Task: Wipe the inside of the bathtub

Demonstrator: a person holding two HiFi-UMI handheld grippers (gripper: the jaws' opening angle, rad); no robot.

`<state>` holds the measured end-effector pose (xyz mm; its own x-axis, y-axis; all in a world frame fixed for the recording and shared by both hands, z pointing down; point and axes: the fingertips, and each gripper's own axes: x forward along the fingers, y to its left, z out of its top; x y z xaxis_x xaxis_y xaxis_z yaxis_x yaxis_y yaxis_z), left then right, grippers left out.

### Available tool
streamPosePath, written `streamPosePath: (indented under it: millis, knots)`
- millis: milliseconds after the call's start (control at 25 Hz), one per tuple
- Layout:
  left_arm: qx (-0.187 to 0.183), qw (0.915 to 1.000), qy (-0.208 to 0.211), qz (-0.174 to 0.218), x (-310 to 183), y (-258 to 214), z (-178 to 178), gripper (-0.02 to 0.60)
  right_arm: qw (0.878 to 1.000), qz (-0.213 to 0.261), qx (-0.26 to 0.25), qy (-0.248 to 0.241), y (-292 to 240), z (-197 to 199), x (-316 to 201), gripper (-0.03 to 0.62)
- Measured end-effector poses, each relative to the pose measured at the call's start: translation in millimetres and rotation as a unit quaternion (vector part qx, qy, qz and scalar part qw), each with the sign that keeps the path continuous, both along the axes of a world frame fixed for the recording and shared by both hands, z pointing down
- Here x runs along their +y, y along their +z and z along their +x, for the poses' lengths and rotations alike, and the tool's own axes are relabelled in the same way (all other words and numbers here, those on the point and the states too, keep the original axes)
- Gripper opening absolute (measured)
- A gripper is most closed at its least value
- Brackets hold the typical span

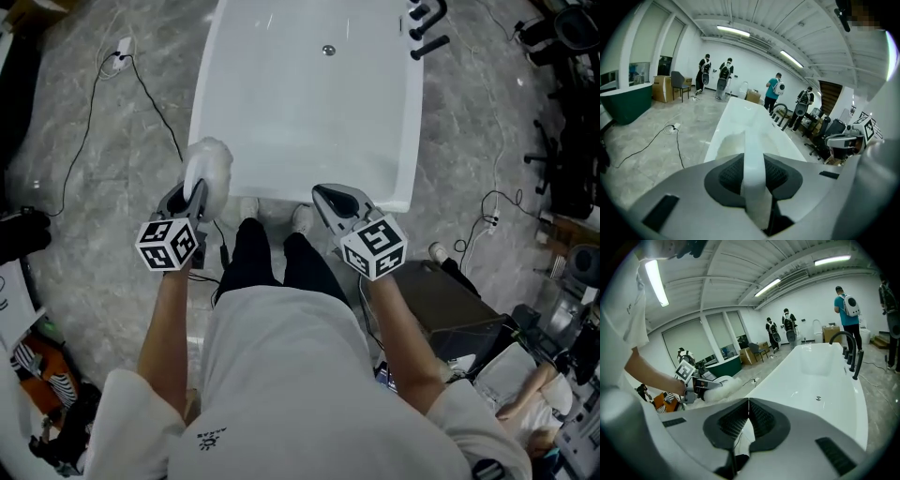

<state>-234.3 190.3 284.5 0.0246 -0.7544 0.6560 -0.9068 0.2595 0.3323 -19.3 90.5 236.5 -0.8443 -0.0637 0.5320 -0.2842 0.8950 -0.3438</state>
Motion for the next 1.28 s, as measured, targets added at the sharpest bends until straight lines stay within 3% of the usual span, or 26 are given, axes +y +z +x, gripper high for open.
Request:
streamPosePath:
  millis: [200,360,760,1280]
  knots:
    - [0.014,0.9984,0.023,-0.05,-4.8,56.6,-9.0,0.095,0.999,-0.01,0.029,0.015,50.0,-26.8,8.5,0.017]
    - [0.033,0.9938,0.046,-0.096,-11.0,98.3,-8.4,0.095,0.998,-0.01,0.062,-0.001,87.5,-42.8,23.6,0.017]
    - [0.018,0.9826,0.111,-0.148,-36.6,153.2,-4.6,0.095,0.995,-0.018,0.08,-0.057,129.6,-81.7,51.8,0.017]
    - [0.001,0.9543,0.144,-0.262,-36.5,223.1,-15.0,0.095,0.992,-0.036,0.096,-0.069,169.9,-82.8,63.1,0.017]
